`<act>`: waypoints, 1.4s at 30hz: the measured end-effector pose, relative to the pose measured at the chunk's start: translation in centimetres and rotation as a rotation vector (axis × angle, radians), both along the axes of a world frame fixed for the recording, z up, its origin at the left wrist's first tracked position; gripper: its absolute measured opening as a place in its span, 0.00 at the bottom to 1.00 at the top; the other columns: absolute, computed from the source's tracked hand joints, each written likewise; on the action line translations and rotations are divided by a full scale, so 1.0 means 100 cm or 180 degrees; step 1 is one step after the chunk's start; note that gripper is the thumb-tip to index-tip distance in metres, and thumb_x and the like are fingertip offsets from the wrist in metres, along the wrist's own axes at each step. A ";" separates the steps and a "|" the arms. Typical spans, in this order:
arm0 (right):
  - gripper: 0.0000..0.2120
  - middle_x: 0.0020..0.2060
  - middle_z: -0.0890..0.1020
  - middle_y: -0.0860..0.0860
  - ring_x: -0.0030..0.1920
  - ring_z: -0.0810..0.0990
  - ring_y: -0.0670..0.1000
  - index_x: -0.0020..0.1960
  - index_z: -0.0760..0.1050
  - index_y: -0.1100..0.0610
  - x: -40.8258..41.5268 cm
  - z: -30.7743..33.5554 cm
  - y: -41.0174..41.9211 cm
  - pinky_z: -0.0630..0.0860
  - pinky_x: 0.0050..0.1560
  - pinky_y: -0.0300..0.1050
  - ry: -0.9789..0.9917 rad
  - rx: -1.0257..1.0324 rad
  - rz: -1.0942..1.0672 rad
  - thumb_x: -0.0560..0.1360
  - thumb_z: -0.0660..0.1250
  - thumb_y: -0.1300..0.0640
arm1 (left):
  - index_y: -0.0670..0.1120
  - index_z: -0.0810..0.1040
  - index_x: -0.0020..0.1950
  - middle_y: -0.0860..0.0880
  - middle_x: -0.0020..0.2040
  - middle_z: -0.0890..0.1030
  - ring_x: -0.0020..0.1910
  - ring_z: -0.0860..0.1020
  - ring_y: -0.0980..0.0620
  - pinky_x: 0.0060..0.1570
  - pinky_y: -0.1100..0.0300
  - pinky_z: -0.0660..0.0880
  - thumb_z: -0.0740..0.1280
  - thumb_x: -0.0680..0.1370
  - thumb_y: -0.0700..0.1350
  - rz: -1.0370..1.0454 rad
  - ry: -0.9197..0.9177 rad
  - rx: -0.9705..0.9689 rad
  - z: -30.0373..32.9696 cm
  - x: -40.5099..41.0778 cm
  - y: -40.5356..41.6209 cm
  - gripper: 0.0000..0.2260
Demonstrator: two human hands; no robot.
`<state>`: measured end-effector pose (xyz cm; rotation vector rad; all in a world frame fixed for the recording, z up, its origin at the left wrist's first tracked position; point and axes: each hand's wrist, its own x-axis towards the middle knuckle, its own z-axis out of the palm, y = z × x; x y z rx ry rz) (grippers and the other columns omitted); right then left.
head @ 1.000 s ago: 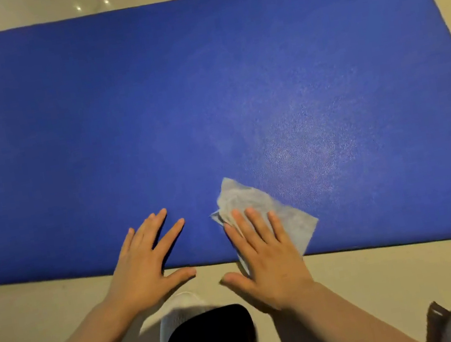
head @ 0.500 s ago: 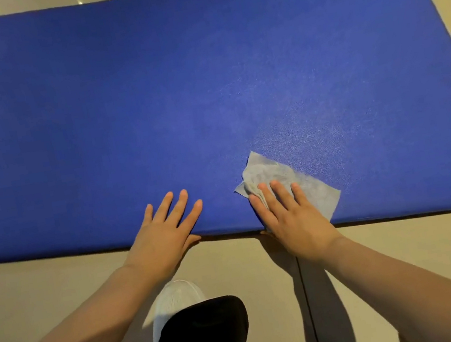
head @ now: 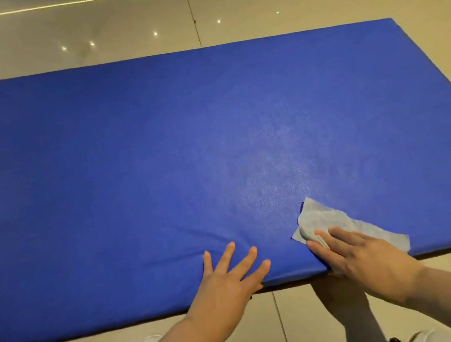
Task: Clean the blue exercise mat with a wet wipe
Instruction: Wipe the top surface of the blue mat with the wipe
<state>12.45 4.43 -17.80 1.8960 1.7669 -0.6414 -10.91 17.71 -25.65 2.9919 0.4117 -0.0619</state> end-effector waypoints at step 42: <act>0.42 0.74 0.34 0.39 0.75 0.32 0.42 0.74 0.32 0.40 0.090 -0.085 0.223 0.27 0.71 0.49 0.0721 0.1119 -0.0740 0.63 0.17 0.27 | 0.63 0.16 0.64 0.53 0.69 0.18 0.75 0.28 0.44 0.66 0.25 0.50 0.65 0.54 0.80 0.2209 0.2036 -0.0739 0.043 0.111 0.239 0.64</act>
